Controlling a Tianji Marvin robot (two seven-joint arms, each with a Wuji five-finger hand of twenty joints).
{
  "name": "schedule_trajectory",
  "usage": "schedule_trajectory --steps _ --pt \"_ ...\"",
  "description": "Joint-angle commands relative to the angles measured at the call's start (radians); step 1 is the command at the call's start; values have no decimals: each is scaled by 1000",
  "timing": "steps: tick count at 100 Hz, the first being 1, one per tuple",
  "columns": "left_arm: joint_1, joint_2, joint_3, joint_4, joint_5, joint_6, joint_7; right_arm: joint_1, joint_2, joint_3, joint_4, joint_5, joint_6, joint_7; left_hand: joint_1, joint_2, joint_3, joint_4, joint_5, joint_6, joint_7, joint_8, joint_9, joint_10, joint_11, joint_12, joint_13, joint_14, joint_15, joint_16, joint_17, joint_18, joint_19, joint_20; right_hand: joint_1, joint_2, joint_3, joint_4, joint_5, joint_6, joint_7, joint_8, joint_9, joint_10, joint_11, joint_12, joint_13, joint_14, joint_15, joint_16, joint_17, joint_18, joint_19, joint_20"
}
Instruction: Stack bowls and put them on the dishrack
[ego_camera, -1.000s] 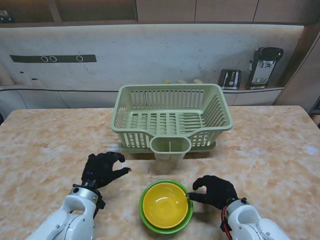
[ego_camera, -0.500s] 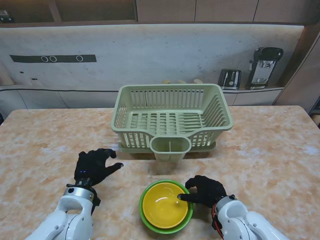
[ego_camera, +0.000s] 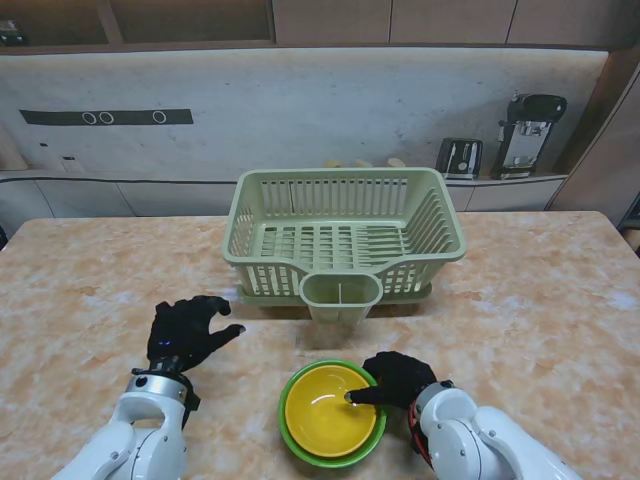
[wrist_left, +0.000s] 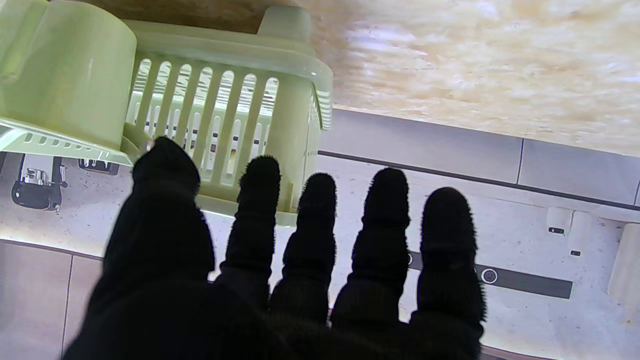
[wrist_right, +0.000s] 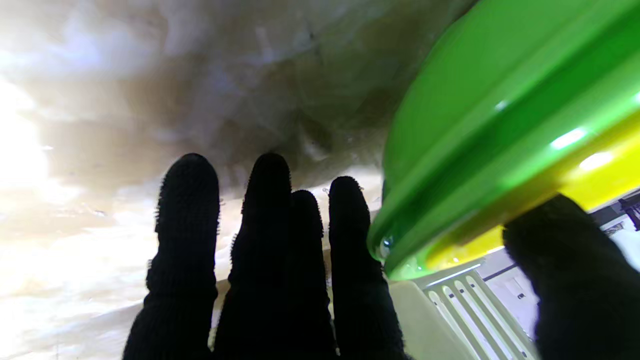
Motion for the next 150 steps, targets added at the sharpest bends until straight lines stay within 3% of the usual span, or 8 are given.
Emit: schedule_trajectory --steps 1,16,31,66,99,110,124,150 --pt "2 -4 1 0 3 -3 -8 -8 -5 -15 10 20 17 23 25 -13 -6 17 -5 -26 22 14 23 -23 20 22 14 -5 11 13 6 -10 22 15 35 -40 7 33 31 -29 43 27 37 -10 39 26 59 49 14 13 41 -28 45 -21" --pt "-2 -3 3 4 5 -8 -5 11 -5 -36 10 73 64 39 26 -14 -5 16 -7 -27 28 14 25 -28 27 26 17 -4 15 16 7 -13 25 16 199 -37 -13 107 60 -83 134 67 93 -47 78 53 109 17 79 28 84 -51 80 -47" --pt "-5 -4 6 8 5 -10 1 30 -7 -52 18 130 92 46 28 -14 -5 16 -8 -30 33 14 27 -30 32 29 20 -7 21 19 11 -14 32 19 332 -212 277 -36 18 -183 374 -104 150 -83 101 65 156 -12 124 32 119 -66 112 -70" --pt "-8 -5 8 15 11 -11 18 29 -26 -40 24 274 106 13 35 -16 -5 14 -9 -33 49 15 32 -30 44 34 27 -9 33 27 14 -18 43 24 504 -245 439 -63 96 -305 475 -78 235 -127 69 81 138 11 135 3 36 -10 105 -53" --pt "-7 -6 7 19 15 -14 34 16 -46 -31 32 322 111 -49 36 -18 -5 14 -10 -35 61 13 35 -33 51 38 32 -11 42 32 20 -26 51 27 635 -267 531 -93 248 -334 516 110 324 -181 107 137 171 -5 194 19 0 36 88 -16" --pt "-6 -7 6 20 15 -15 38 11 -56 -29 36 340 113 -83 36 -17 -5 14 -12 -38 64 13 35 -33 53 39 34 -11 44 33 21 -26 53 28 685 -250 556 -92 286 -335 540 253 344 -196 158 159 193 -24 257 29 23 38 101 -8" --pt "-6 -7 5 21 16 -16 44 1 -72 -24 41 357 109 -138 36 -17 -5 14 -11 -36 68 12 37 -34 55 40 36 -14 48 35 22 -27 56 30 729 -204 573 -80 316 -353 598 334 368 -207 222 186 223 -54 359 51 58 49 217 -186" --pt "-4 -8 4 21 17 -10 51 -32 -92 0 33 362 63 -229 38 -19 -5 14 -10 -38 73 11 39 -35 59 42 37 -14 51 37 22 -27 58 31 741 -208 610 -84 352 -370 641 363 393 -218 257 216 250 -65 434 87 101 48 296 -195"
